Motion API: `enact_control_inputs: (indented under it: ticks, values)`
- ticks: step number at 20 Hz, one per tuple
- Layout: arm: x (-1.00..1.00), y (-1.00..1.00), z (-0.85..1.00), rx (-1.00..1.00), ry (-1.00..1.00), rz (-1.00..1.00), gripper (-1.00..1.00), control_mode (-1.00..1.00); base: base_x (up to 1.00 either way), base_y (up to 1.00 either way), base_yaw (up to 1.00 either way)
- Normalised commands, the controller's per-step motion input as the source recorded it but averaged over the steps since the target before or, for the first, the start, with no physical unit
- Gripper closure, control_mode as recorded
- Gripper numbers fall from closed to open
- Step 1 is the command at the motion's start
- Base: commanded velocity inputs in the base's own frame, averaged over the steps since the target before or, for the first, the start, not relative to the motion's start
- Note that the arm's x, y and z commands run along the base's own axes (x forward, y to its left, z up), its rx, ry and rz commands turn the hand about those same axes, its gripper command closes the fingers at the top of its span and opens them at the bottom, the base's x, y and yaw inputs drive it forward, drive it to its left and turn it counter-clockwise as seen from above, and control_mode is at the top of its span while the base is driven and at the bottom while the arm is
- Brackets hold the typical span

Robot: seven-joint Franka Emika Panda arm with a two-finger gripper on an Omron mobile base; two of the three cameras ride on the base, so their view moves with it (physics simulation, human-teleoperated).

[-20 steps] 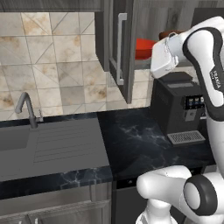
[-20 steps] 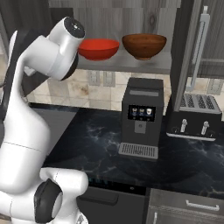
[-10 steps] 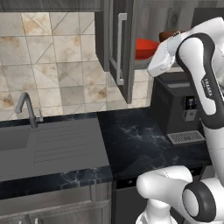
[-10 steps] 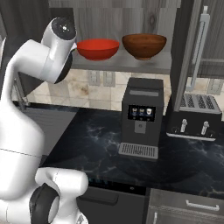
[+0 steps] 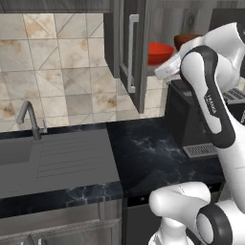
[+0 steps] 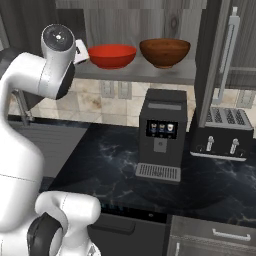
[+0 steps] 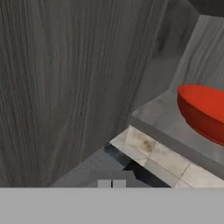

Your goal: Move the bowls from the cabinet to the plates on the dining table.

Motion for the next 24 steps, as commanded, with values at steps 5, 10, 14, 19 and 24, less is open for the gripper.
enact_control_inputs:
  ticks: [5,10,14,19,24]
  values:
    - [0.26,-0.09,0.11,0.13,0.04,-0.2,1.0,-1.0,0.0,0.0,0.0]
    - [0.33,-0.04,0.08,0.02,0.0,-0.13,1.0,-1.0,0.0,0.0,0.0]
    - [0.44,0.0,0.03,0.0,0.0,-0.07,-1.0,-1.0,0.0,0.0,0.0]
    - [0.32,-0.34,0.0,0.0,0.0,-0.01,-1.0,-1.0,0.0,0.0,0.0]
    - [0.25,-0.59,0.0,0.0,0.0,0.0,-1.0,-1.0,0.0,0.0,0.0]
